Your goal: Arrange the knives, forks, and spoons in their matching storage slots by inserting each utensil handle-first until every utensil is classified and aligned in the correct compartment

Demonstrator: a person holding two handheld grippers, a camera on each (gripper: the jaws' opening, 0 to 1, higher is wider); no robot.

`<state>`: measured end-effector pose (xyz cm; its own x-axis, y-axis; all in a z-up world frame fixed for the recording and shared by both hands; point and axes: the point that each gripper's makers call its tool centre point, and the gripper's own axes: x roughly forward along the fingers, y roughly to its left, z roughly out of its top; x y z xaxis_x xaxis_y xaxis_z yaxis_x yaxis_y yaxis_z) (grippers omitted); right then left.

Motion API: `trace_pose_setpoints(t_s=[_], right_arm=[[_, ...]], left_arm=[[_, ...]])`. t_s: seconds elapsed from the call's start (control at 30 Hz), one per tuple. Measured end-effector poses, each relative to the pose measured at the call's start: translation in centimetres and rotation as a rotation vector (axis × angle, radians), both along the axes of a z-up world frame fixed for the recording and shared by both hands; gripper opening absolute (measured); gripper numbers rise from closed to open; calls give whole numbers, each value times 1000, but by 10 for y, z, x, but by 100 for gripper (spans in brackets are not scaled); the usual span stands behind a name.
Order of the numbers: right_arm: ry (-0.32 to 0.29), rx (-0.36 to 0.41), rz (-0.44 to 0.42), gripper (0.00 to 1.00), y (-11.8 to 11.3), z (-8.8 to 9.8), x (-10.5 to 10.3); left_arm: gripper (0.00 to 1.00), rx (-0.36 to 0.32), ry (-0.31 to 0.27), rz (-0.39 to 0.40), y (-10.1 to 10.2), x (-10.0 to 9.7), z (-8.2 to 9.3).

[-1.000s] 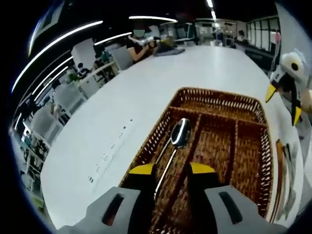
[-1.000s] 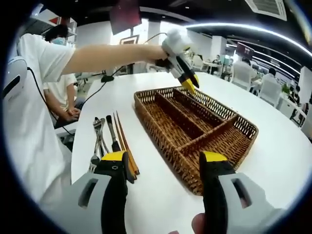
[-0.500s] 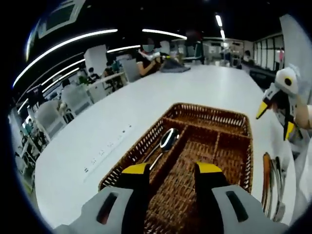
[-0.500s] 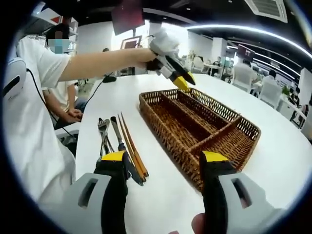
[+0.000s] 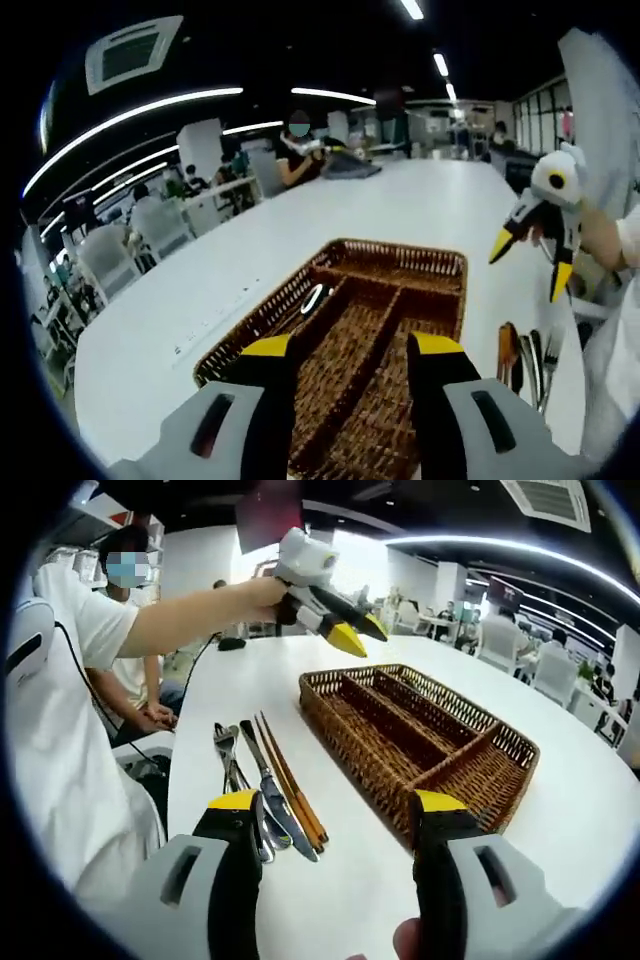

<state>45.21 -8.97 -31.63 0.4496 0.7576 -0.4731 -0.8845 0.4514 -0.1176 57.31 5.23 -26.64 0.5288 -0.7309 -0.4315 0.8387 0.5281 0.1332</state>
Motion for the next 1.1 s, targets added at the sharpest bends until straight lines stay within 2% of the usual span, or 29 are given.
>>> trace_pose_setpoints(t_s=[0.33,0.47,0.63,0.87,1.1], right_arm=[[-9,2,8,60,4,-3,-11],[-12,1,12,60,5,-5,-14],[-16,1,24,59,10,-7,-18],[-28,3,47,58,19,-7,-25],[-35,0,67,57,26,-8,-30]], left_arm=[[45,-29,-31,-19,1,-46,-3],[45,-63,-46,-13,6,-62,-2],[45,-72,-63,-7,10,-85,-9],[45,-79,-64,-10,13,-110,-20],[44,-95,-77,-13,15,-131,-24]])
